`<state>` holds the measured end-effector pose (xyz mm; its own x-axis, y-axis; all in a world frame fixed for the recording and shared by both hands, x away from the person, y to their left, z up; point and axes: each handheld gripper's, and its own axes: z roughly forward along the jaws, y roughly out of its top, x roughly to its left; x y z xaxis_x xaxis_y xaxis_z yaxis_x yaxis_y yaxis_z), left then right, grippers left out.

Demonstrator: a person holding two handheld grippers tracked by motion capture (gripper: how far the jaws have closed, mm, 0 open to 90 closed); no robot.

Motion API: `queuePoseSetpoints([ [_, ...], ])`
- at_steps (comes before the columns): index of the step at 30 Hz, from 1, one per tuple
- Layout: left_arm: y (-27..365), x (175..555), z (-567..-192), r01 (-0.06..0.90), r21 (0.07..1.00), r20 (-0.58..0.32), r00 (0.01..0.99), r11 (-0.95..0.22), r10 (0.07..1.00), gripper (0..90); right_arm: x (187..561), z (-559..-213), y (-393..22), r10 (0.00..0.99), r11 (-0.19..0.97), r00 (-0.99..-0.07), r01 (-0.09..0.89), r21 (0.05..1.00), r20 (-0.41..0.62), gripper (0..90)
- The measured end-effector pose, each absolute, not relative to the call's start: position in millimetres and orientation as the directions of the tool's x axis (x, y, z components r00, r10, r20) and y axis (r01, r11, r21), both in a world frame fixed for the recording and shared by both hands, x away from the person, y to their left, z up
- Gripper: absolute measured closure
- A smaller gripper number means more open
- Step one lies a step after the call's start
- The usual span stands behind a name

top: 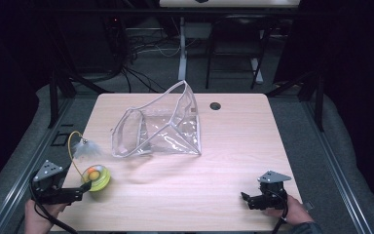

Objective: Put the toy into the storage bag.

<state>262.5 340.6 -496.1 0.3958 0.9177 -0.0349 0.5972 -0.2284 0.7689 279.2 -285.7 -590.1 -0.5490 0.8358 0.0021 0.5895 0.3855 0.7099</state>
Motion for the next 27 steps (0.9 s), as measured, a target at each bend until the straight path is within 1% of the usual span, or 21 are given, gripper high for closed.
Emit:
queuePoseSetpoints([
  [7, 334.9, 270.7, -488.6, 0.582, 0.778, -0.033, 0.411, -0.234, 0.911, 0.0, 279.2, -590.1, -285.7, 0.836, 0.385, -0.549, 0.589, 0.71, 0.002, 0.0],
  [13, 334.6, 278.1, -482.6, 0.585, 0.778, -0.025, 0.397, -0.231, 0.918, 0.1, 279.2, -590.1, -285.7, 0.836, 0.385, -0.549, 0.59, 0.71, 0.002, 0.0],
  [14, 334.7, 278.5, -481.2, 0.58, 0.783, -0.025, 0.395, -0.227, 0.918, 1.9, 279.2, -590.1, -285.7, 0.836, 0.385, -0.549, 0.589, 0.71, 0.002, 0.0],
  [15, 335.2, 278.4, -479.5, 0.57, 0.79, -0.022, 0.396, -0.228, 0.918, 6.9, 279.2, -590.1, -285.7, 0.836, 0.385, -0.549, 0.589, 0.71, 0.002, 0.0],
  [17, 335.6, 278.3, -477.7, 0.566, 0.794, -0.023, 0.393, -0.222, 0.919, 13.2, 279.2, -590.1, -285.7, 0.836, 0.385, -0.549, 0.589, 0.71, 0.002, 0.0],
  [18, 336.2, 278.5, -476.0, 0.562, 0.797, -0.02, 0.39, -0.221, 0.921, 13.2, 279.2, -590.1, -285.7, 0.836, 0.386, -0.549, 0.59, 0.71, 0.002, 0.0],
  [19, 337.2, 278.9, -474.2, 0.557, 0.802, -0.019, 0.389, -0.218, 0.921, 21.2, 279.2, -590.1, -285.7, 0.836, 0.385, -0.549, 0.589, 0.71, 0.002, 0.0],
  [21, 338.4, 279.3, -472.5, 0.562, 0.798, -0.014, 0.374, -0.215, 0.927, 25.8, 279.2, -590.1, -285.7, 0.836, 0.386, -0.549, 0.589, 0.71, 0.002, 0.0],
  [22, 338.4, 279.3, -472.5, 0.562, 0.798, -0.014, 0.374, -0.215, 0.927, 30.5, 279.2, -590.1, -285.7, 0.836, 0.386, -0.549, 0.589, 0.71, 0.002, 0.0],
  [23, 339.6, 280.1, -471.9, 0.574, 0.791, -0.023, 0.374, -0.212, 0.927, 32.8, 279.2, -590.1, -285.7, 0.836, 0.386, -0.549, 0.589, 0.71, 0.002, 0.0],
  [24, 339.6, 280.1, -471.9, 0.574, 0.791, -0.023, 0.374, -0.212, 0.927, 36.9, 279.2, -590.1, -285.7, 0.836, 0.386, -0.549, 0.589, 0.71, 0.002, 0.0],
  [27, 342.0, 280.0, -469.3, 0.581, 0.787, -0.023, 0.366, -0.209, 0.93, 43.6, 279.2, -590.0, -285.7, 0.836, 0.386, -0.549, 0.589, 0.71, 0.001, 0.0],
])
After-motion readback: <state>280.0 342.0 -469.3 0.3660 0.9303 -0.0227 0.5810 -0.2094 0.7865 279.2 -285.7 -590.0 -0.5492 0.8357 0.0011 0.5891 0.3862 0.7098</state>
